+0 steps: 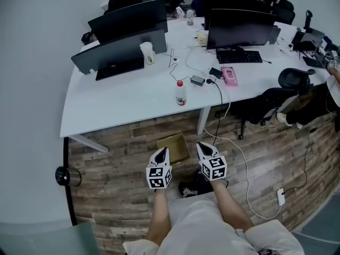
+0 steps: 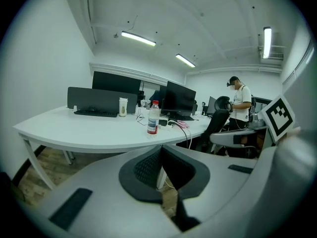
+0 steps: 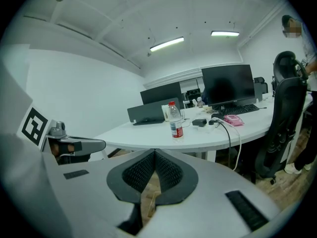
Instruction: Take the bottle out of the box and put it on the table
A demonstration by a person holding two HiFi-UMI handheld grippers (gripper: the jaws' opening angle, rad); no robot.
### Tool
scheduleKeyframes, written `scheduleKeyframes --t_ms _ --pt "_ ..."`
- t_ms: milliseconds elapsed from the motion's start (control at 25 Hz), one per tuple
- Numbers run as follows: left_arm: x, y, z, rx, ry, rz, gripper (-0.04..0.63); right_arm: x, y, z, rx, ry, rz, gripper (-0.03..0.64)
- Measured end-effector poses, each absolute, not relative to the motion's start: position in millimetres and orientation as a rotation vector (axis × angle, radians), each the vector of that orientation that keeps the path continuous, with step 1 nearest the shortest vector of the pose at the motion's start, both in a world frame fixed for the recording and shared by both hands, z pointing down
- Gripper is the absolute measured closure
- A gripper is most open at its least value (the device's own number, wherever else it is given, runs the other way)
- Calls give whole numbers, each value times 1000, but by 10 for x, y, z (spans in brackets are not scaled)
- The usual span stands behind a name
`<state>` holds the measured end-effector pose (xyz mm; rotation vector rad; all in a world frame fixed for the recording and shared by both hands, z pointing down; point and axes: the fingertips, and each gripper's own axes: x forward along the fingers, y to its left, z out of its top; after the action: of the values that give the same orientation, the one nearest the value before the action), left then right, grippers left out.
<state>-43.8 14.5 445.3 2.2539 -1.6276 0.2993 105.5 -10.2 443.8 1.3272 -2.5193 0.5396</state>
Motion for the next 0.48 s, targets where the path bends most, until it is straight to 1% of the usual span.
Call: scheduleKeyframes --t_ms 320,480 --pt "-467 212 4504 2239 -1646 309 580 1029 -70 4499 1314 -2530 555 578" --pt "-333 183 4488 2269 -1589 322 580 987 -55 4492 1299 -2536 563 578"
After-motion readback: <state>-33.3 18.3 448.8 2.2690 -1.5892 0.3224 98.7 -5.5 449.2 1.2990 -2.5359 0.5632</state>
